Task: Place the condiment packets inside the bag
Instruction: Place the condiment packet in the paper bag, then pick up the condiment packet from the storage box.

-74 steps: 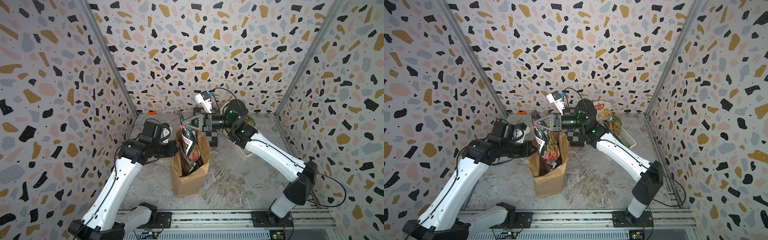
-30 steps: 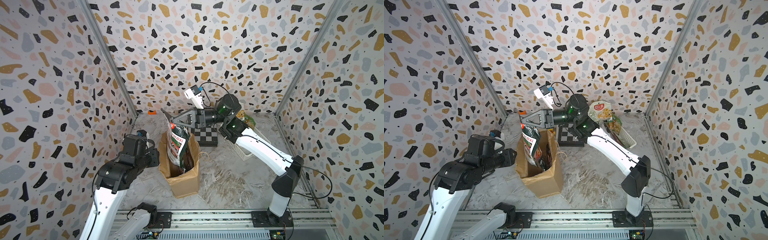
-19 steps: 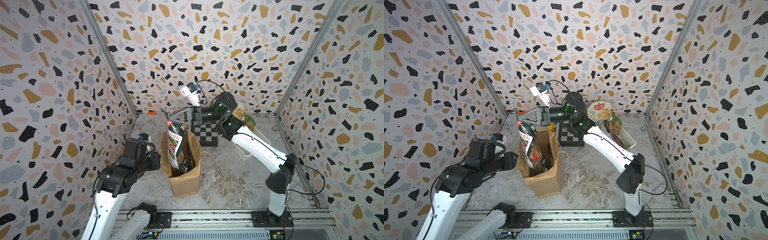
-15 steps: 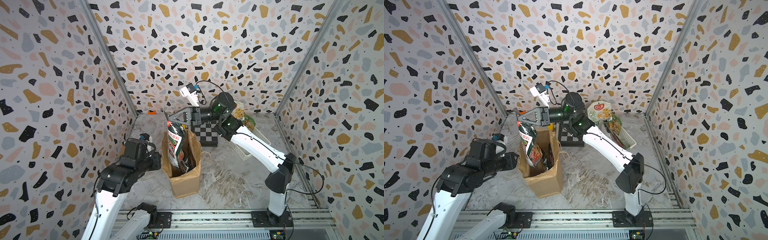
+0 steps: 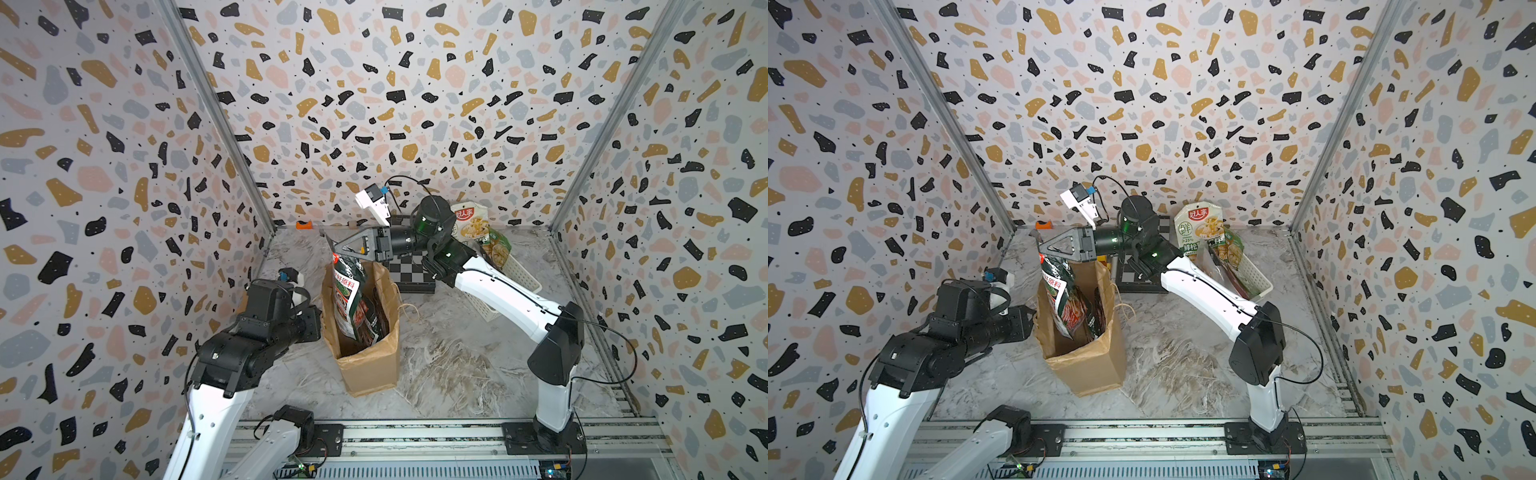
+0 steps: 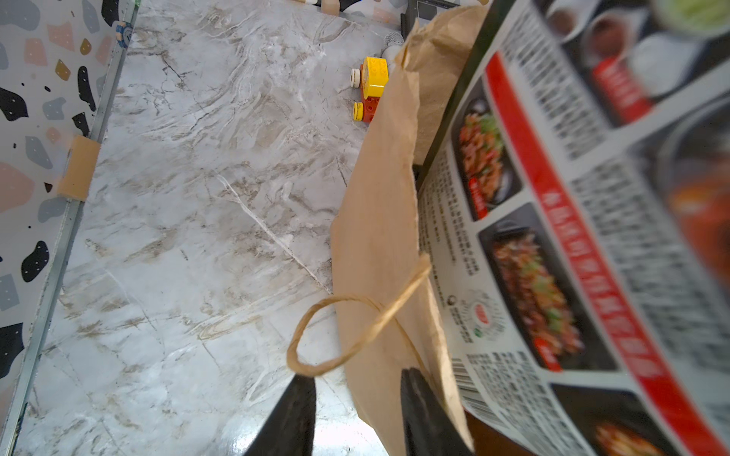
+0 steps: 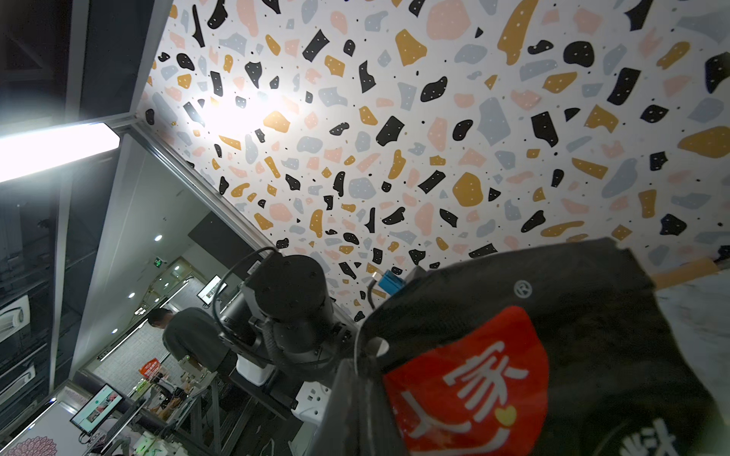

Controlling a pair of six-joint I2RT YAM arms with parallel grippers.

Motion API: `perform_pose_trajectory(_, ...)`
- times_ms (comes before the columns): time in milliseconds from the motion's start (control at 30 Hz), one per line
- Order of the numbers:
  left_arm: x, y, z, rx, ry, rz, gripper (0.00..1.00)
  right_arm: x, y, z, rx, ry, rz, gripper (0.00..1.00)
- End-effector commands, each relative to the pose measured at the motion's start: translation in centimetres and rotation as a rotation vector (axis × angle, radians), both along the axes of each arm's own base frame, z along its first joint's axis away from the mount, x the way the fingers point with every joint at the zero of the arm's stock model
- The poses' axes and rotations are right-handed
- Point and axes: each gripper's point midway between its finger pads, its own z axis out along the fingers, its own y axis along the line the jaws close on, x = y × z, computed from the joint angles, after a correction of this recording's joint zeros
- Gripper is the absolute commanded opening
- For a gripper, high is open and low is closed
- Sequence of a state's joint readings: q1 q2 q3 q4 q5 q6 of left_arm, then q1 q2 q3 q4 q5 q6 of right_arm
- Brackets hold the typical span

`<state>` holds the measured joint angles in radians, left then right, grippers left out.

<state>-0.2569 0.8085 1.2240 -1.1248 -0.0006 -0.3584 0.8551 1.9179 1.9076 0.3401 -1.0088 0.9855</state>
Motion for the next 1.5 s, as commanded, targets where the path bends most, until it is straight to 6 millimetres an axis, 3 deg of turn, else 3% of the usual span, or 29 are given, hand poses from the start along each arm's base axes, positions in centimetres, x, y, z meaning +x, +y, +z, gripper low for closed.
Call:
perform_pose_trajectory(0, 0.4, -0.2, 0.4, -0.009, -0.028, -0.010, 0.39, -0.6, -1.5, 1.5, 0.025, -0.125, -0.086, 0.00)
perform_pose_trajectory(367, 0.7, -0.6, 0.0, -0.021, -0.012, -0.018, 0.43, 0.2, -2.5, -3.3, -0.084, -0.168, -0.208, 0.00)
perform_pose_trajectory(533, 1.0, -0.8, -0.2, -0.025, -0.006, -0.022, 0.47, -0.7, -3.6, -4.0, -0.109, -0.166, -0.251, 0.00)
perform_pose_trajectory(667, 1.3, -1.1, 0.0, -0.033, -0.004, -0.028, 0.48, -1.9, -3.7, -5.1, -0.147, -0.180, -0.284, 0.11)
perform_pose_trajectory(833, 1.6, -1.6, 0.4, -0.062, -0.008, -0.038, 0.49, -1.3, -3.5, -6.8, -0.209, -0.173, -0.332, 0.16)
perform_pose_trajectory(967, 1.6, -1.7, 0.6, -0.072, -0.011, -0.041, 0.51, -1.4, -3.3, -7.5, -0.236, -0.173, -0.322, 0.32)
perform_pose_trajectory(1100, 1.7, -1.9, 0.9, -0.077, -0.014, -0.045, 0.51, -1.1, -4.6, -7.5, -0.296, -0.231, -0.382, 0.46)
perform_pose_trajectory(1200, 1.8, -2.0, 1.0, -0.077, -0.013, -0.056, 0.51, -0.1, -6.9, -7.4, -0.381, -0.305, -0.475, 0.56)
perform_pose_trajectory(1300, 1.6, -2.4, 0.9, -0.077, 0.009, -0.083, 0.52, 2.5, -10.9, -8.0, -0.485, -0.334, -0.604, 0.62)
perform_pose_trajectory(1400, 1.1, -2.6, 0.4, -0.068, 0.038, -0.113, 0.52, 6.7, -17.8, -10.0, -0.634, -0.341, -0.811, 0.70)
perform_pose_trajectory(1467, 0.6, -2.5, 0.5, -0.058, 0.046, -0.127, 0.52, 10.6, -25.2, -12.5, -0.783, -0.303, -1.006, 0.74)
